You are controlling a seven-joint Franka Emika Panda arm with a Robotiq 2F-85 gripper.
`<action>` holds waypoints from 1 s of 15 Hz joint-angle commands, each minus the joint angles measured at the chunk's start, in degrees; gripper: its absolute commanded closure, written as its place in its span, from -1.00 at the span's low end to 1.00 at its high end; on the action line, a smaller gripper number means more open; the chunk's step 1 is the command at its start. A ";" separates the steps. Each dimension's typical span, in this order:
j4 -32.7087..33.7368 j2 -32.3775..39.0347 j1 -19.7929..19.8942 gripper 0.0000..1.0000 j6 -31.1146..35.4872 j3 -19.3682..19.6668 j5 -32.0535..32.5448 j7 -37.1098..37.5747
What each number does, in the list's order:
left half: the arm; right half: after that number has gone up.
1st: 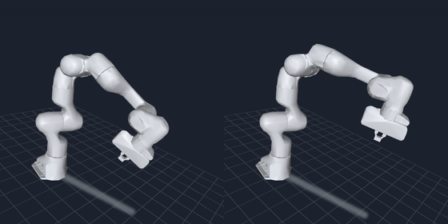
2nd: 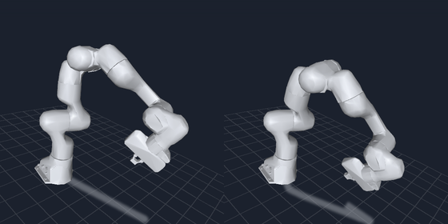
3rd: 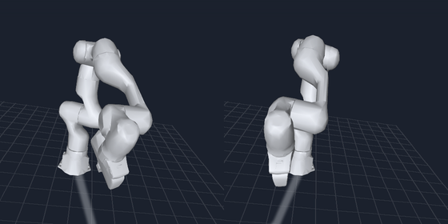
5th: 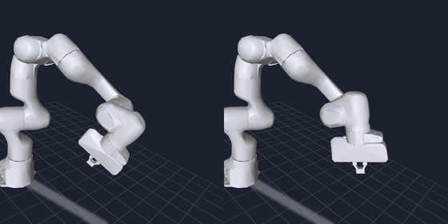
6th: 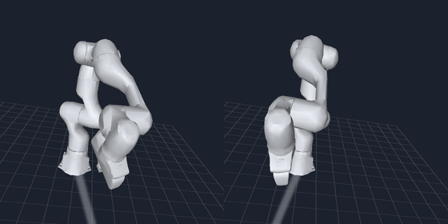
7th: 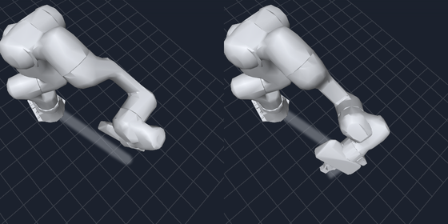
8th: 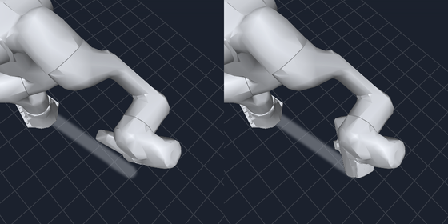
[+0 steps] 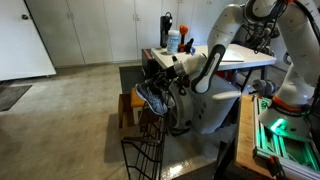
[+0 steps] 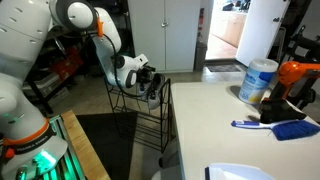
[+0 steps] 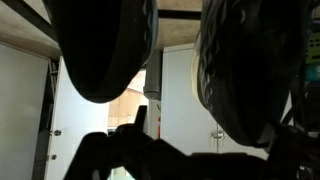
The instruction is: Remove the shoe from the table and put it on the top rack of the shoe rack next to the shoe on the shoe rack
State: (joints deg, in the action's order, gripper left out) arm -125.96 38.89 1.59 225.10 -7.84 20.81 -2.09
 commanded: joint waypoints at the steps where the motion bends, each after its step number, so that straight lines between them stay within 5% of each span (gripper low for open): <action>1: -2.86 -3.82 0.26 -1.00 -4.05 -0.43 -0.50 3.45; 15: -8.41 -13.64 5.86 -1.00 -19.32 -5.37 2.89 12.86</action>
State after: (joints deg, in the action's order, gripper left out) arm -131.12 29.06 4.63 209.62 -11.15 21.43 7.45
